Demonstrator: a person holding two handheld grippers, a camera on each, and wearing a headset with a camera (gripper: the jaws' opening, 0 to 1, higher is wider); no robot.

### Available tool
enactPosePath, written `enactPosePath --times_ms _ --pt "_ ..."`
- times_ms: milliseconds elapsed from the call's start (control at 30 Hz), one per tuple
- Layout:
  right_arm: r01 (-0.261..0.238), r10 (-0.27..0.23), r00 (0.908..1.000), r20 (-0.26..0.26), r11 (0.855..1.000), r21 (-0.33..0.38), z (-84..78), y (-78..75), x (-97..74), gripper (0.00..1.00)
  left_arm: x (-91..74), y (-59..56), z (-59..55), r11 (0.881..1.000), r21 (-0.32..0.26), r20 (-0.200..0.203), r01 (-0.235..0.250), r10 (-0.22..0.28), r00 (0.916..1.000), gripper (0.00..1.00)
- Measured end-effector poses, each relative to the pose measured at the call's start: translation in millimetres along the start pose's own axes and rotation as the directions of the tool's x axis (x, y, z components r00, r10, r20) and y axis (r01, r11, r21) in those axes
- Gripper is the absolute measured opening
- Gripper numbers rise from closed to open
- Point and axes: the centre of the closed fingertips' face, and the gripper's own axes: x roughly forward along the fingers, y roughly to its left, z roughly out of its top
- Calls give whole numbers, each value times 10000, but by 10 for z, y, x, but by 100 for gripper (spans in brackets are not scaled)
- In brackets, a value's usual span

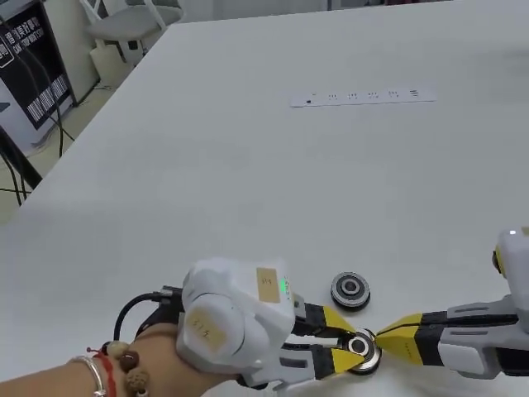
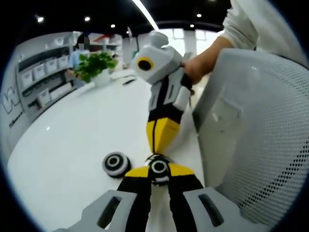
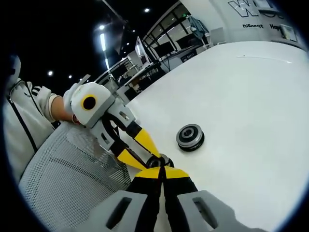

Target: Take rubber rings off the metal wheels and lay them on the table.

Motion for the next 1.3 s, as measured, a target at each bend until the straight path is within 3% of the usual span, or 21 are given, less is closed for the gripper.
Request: enactPosePath --times_ms 533,600,733,1067,1133,1300 --pt "-286 286 9996 1 9992 -295 34 78 28 0 3 0 -3 10000 79 -77 -35 36 10000 13" --pt "-816 818 9946 632 9967 -57 155 177 11 0 3 1 -4 9999 113 -100 -44 45 9999 13" --pt "-333 341 9990 273 9989 -319 115 76 10 0 5 2 -3 9998 186 -154 -76 79 9999 13" --pt "-220 225 9997 112 9989 -420 82 63 3 0 -7 3 2 9974 721 -372 -43 70 9993 15" --pt "-196 198 9998 44 9989 -431 71 66 2 0 -32 11 2 9940 1094 -625 -9 78 9980 17" --pt "-176 176 9998 -13 9986 -499 89 75 -13 0 -120 -34 59 9923 1195 -715 328 -243 9971 25"
